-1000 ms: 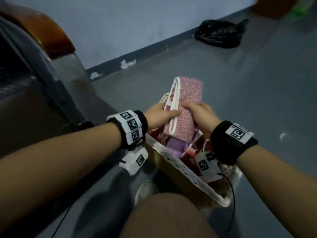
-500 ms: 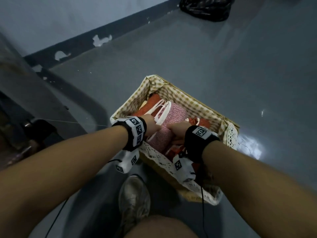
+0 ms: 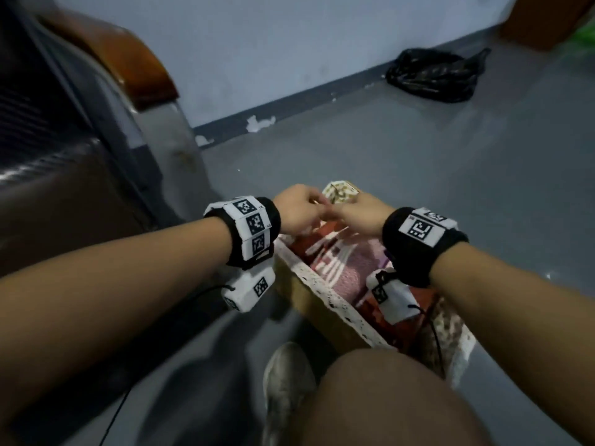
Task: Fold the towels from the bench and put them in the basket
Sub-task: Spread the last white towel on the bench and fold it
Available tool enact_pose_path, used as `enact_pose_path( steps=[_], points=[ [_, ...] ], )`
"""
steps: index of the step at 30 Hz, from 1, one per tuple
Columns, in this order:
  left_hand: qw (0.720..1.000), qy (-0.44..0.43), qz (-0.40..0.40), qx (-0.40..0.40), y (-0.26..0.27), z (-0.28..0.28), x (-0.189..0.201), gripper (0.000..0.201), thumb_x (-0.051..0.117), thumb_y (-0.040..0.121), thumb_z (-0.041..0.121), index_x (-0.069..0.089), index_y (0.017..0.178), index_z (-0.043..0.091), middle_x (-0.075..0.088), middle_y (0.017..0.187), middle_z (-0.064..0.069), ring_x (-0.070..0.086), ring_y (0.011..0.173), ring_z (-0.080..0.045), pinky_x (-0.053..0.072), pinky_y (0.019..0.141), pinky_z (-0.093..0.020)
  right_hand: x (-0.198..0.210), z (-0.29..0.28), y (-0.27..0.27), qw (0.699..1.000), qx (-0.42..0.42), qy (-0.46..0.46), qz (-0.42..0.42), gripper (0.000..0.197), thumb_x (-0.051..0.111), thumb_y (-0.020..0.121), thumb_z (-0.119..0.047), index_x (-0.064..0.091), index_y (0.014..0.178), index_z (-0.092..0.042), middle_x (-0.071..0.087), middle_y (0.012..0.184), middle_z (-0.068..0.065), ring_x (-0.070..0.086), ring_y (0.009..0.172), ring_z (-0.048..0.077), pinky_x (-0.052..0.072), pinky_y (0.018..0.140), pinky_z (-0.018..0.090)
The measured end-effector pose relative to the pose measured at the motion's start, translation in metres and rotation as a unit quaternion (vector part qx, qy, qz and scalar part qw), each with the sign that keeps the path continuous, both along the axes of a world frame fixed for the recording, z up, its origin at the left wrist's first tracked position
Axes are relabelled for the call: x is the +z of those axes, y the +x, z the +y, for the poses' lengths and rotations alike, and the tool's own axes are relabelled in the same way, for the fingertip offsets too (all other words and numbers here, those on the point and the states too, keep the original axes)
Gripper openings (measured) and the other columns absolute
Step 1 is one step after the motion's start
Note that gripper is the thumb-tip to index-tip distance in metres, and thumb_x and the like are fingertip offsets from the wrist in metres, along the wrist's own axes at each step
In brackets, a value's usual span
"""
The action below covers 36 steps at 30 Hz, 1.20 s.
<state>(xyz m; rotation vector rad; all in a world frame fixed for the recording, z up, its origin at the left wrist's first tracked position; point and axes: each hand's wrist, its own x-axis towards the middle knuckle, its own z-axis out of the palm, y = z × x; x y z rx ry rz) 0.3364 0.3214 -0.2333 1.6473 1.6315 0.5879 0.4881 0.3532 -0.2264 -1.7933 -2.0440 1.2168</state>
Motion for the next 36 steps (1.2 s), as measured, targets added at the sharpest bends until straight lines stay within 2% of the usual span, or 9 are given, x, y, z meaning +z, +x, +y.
enact_pose_path(
  steps=[3, 8, 11, 15, 19, 22, 28, 33, 36],
  points=[
    [0.996, 0.065, 0.045, 0.041, -0.056, -0.032, 0.037, 0.012, 0.061, 0.092, 0.017, 0.071, 0.099, 0.021, 0.073, 0.088, 0.001, 0.069, 0.087, -0.018, 0.054, 0.083, -0.029, 0.032, -0.016, -0.059, 0.995, 0.087, 0.04, 0.021, 0.028, 0.057, 0.092, -0.021, 0.067, 0.096, 0.005, 0.074, 0.096, 0.02, 0.074, 0.086, 0.033, 0.06, 0.078, 0.043],
    [0.974, 0.105, 0.158, 0.122, -0.172, -0.11, 0.064, 0.009, 0.063, 0.091, 0.024, 0.068, 0.098, 0.024, 0.068, 0.093, 0.008, 0.063, 0.089, -0.012, 0.047, 0.08, -0.025, 0.066, -0.055, -0.176, 0.963, 0.265, 0.04, 0.024, 0.02, 0.057, 0.096, -0.022, 0.067, 0.095, -0.005, 0.071, 0.089, 0.01, 0.066, 0.074, 0.018, 0.057, 0.077, 0.035],
    [0.958, 0.074, 0.212, 0.178, -0.241, -0.168, 0.061, 0.01, 0.062, 0.09, 0.029, 0.065, 0.099, 0.03, 0.07, 0.1, 0.006, 0.064, 0.092, -0.014, 0.049, 0.083, -0.028, 0.07, -0.086, -0.255, 0.933, 0.356, 0.052, 0.011, 0.02, 0.057, 0.095, -0.018, 0.07, 0.097, -0.003, 0.072, 0.089, 0.016, 0.065, 0.076, 0.022, 0.057, 0.077, 0.04],
    [0.929, 0.009, 0.253, 0.269, -0.322, -0.253, 0.048, 0.015, 0.061, 0.092, 0.028, 0.067, 0.106, 0.025, 0.071, 0.107, 0.0, 0.065, 0.1, -0.02, 0.052, 0.089, -0.037, 0.065, -0.148, -0.359, 0.893, 0.448, 0.03, 0.031, 0.01, 0.06, 0.095, -0.017, 0.067, 0.09, -0.013, 0.066, 0.08, 0.006, 0.059, 0.072, 0.021, 0.051, 0.065, 0.035],
    [0.892, -0.045, 0.279, 0.352, -0.381, -0.332, 0.025, 0.018, 0.062, 0.09, 0.027, 0.067, 0.107, 0.021, 0.072, 0.107, -0.003, 0.065, 0.103, -0.024, 0.05, 0.084, -0.032, 0.054, -0.217, -0.436, 0.844, 0.533, 0.054, 0.033, 0.018, 0.059, 0.093, -0.02, 0.072, 0.096, -0.007, 0.075, 0.091, 0.014, 0.066, 0.078, 0.026, 0.057, 0.076, 0.042],
    [0.862, -0.12, 0.3, 0.39, -0.413, -0.381, 0.002, 0.035, 0.061, 0.089, 0.037, 0.062, 0.12, 0.021, 0.066, 0.123, -0.008, 0.06, 0.115, -0.028, 0.048, 0.093, -0.034, 0.035, -0.257, -0.467, 0.809, 0.583, 0.073, 0.017, 0.018, 0.062, 0.092, -0.023, 0.074, 0.099, -0.011, 0.076, 0.096, 0.012, 0.071, 0.09, 0.027, 0.057, 0.087, 0.044],
    [0.811, -0.22, 0.325, 0.434, -0.456, -0.442, -0.04, 0.068, 0.063, 0.089, 0.039, 0.038, 0.146, 0.011, 0.053, 0.143, -0.014, 0.051, 0.13, -0.032, 0.044, 0.104, -0.037, 0.003, -0.291, -0.493, 0.771, 0.62, 0.138, -0.032, 0.026, 0.062, 0.091, -0.03, 0.073, 0.113, -0.019, 0.072, 0.112, 0.002, 0.066, 0.103, 0.021, 0.05, 0.088, 0.027],
    [0.81, -0.214, 0.324, 0.439, -0.463, -0.443, -0.058, 0.053, 0.053, 0.098, 0.028, 0.037, 0.144, 0.007, 0.061, 0.128, -0.019, 0.061, 0.113, -0.035, 0.051, 0.092, -0.044, -0.017, -0.291, -0.495, 0.77, 0.617, 0.151, -0.054, 0.027, 0.063, 0.09, -0.03, 0.07, 0.115, -0.02, 0.07, 0.116, 0.001, 0.065, 0.108, 0.021, 0.048, 0.09, 0.026],
    [0.788, -0.182, 0.35, 0.473, -0.464, -0.442, -0.056, 0.035, 0.053, 0.099, 0.03, 0.056, 0.128, 0.011, 0.058, 0.132, -0.014, 0.058, 0.116, -0.035, 0.05, 0.094, -0.044, -0.023, -0.285, -0.497, 0.779, 0.604, 0.157, -0.054, 0.026, 0.064, 0.09, -0.029, 0.069, 0.114, -0.021, 0.07, 0.115, 0.001, 0.064, 0.108, 0.021, 0.048, 0.091, 0.026]
  ],
)
